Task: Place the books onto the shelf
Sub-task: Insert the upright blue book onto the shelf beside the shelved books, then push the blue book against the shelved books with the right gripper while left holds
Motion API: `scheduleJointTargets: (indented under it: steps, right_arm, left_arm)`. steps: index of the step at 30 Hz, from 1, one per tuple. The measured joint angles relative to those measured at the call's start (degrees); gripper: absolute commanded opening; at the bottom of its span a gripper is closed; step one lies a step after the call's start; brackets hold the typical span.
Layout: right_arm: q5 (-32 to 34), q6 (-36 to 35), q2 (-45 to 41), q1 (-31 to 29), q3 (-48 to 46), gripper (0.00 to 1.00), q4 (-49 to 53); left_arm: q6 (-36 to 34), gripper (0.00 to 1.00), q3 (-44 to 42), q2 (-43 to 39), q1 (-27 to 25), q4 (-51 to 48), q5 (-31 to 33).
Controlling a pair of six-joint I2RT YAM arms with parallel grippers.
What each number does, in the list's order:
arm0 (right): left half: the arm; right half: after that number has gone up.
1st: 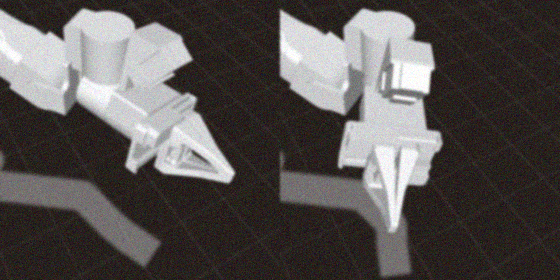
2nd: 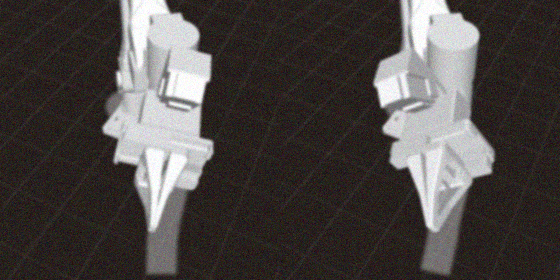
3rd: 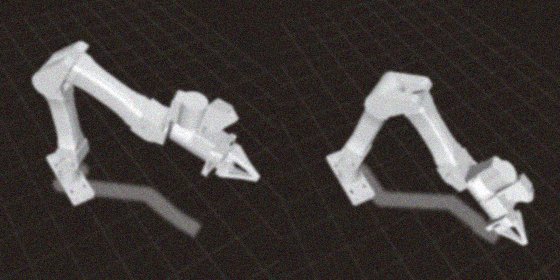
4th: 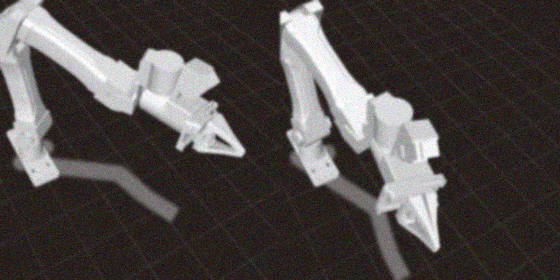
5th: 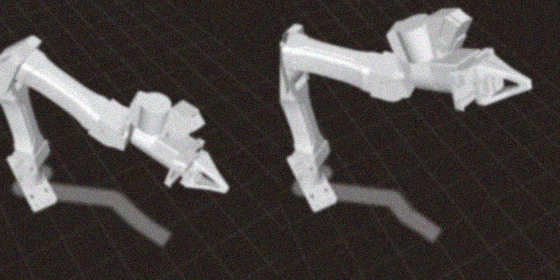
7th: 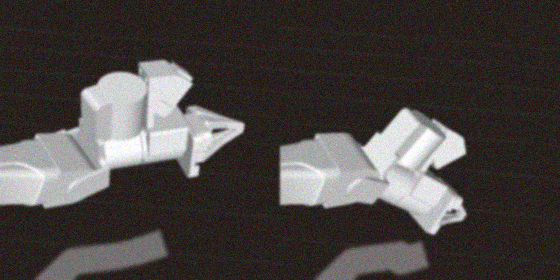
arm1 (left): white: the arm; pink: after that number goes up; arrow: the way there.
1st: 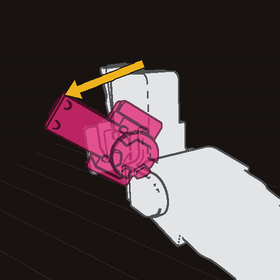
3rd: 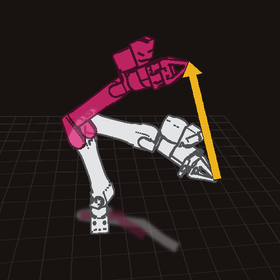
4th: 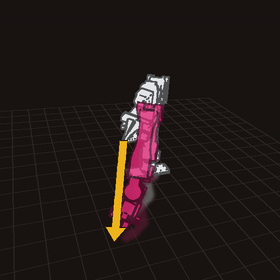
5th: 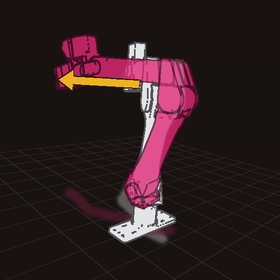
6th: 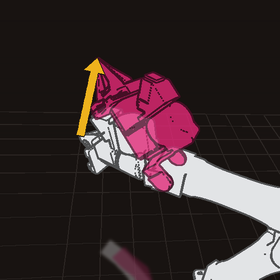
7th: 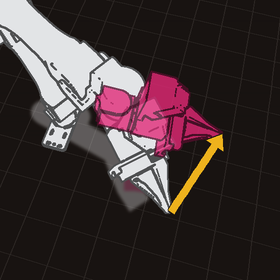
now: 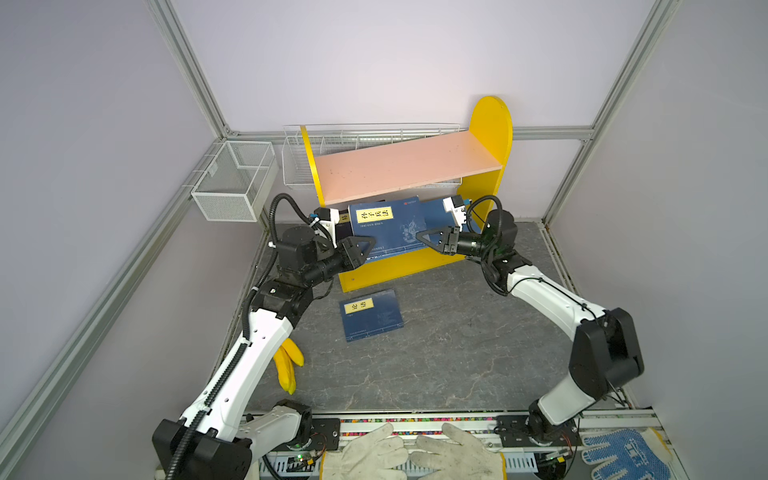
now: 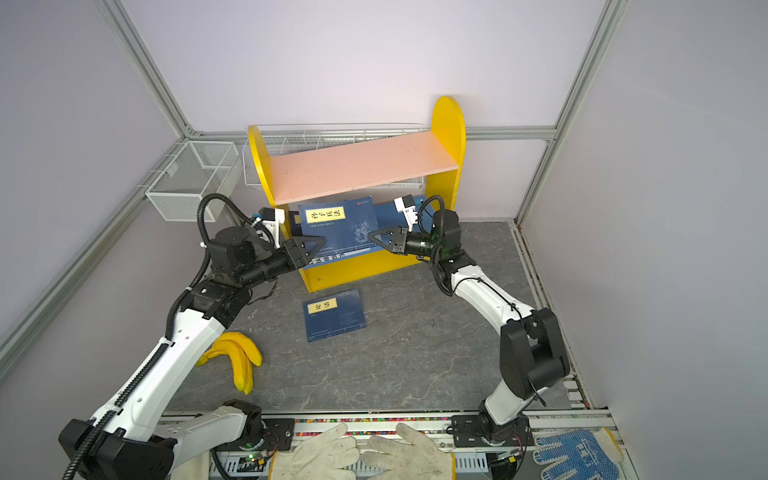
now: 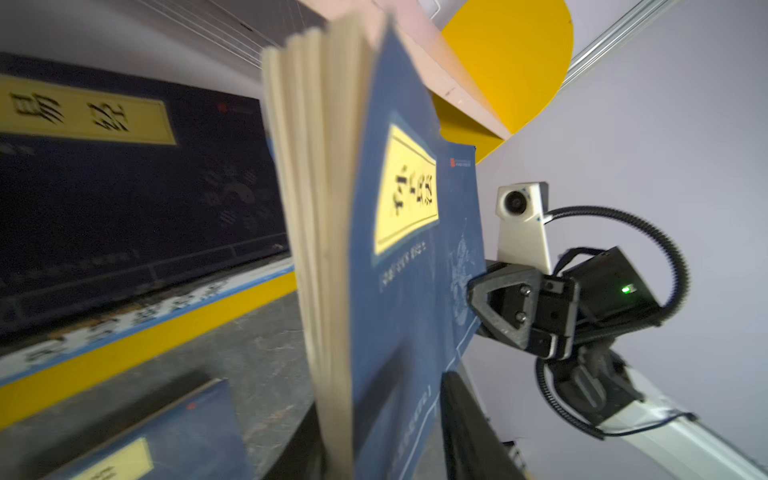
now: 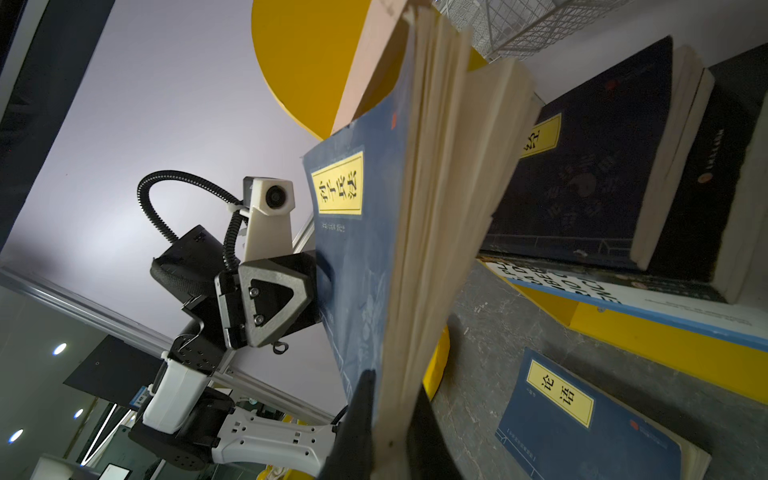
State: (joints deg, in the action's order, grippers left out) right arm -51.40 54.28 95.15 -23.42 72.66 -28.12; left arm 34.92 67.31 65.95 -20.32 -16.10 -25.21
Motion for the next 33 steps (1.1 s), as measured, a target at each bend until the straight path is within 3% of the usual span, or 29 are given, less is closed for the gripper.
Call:
scheduleJointTargets:
  steps: [2, 4, 13, 22, 33]
  right_arm:
    - [1.36, 0.15, 2.58, 0.04, 1.09, 0.07, -0.02]
    - [2.93, 0.07, 4.42, 0.11, 1.60, 0.07, 0.55]
    - [5.01, -0.26, 11.67, 0.35, 9.11, 0.07, 4.72]
    - [4.46, -1.49, 18.67, -0.83, 20.94, 0.07, 7.76]
    - [3.80, -7.76, 26.08, -3.32, 32.06, 0.07, 19.89]
  left_arm:
    - [-1.31, 0.74, 0.37, 0.22, 1.03, -1.95, 1.95]
    - [-1.90, 0.80, 0.35, -0.48, 2.82, -3.54, 3.19]
    - [-3.30, 0.86, -1.20, -7.65, 14.67, -6.12, 3.78]
    - [-6.67, 0.96, -4.90, -4.59, 16.26, -6.88, 3.98]
    - [-8.28, 0.96, -5.33, -1.75, 16.31, -4.57, 2.27]
